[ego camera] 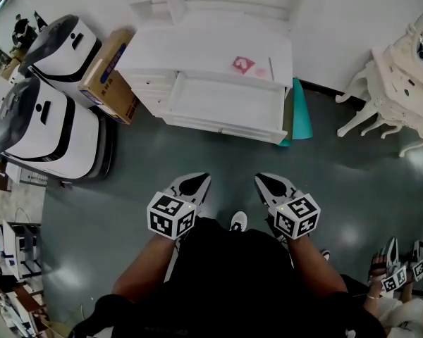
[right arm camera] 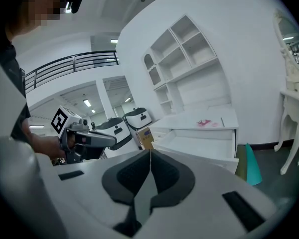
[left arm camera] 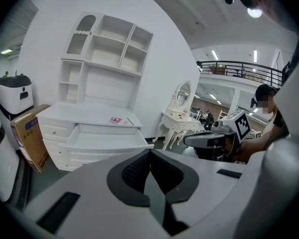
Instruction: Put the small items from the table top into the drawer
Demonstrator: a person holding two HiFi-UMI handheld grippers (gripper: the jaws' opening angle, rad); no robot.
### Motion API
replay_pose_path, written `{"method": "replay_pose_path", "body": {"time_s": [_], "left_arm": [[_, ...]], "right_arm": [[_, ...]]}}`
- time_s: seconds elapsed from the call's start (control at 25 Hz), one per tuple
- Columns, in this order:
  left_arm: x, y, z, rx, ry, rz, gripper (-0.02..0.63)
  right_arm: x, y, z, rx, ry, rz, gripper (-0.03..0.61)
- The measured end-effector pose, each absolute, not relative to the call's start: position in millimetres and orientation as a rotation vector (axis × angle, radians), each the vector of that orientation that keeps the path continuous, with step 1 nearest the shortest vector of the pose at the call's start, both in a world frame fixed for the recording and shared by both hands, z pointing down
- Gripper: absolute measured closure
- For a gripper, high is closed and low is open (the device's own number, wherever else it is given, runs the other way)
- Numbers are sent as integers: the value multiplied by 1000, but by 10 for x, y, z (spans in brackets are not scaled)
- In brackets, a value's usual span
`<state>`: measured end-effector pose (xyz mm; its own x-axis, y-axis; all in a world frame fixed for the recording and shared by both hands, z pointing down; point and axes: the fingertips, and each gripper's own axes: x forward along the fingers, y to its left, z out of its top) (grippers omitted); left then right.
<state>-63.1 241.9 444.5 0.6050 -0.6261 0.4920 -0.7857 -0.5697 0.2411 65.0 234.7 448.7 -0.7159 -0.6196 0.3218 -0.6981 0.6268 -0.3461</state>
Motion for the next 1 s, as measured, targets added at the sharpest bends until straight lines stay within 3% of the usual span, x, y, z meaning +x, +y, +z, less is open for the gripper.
{"method": "replay_pose_path", "body": {"time_s": [1.0], "left_arm": [[-637,1136,4666,2373,-1070,550,604]], "right_arm": [[827,1151,4780,1181,-2585,764,551]]}}
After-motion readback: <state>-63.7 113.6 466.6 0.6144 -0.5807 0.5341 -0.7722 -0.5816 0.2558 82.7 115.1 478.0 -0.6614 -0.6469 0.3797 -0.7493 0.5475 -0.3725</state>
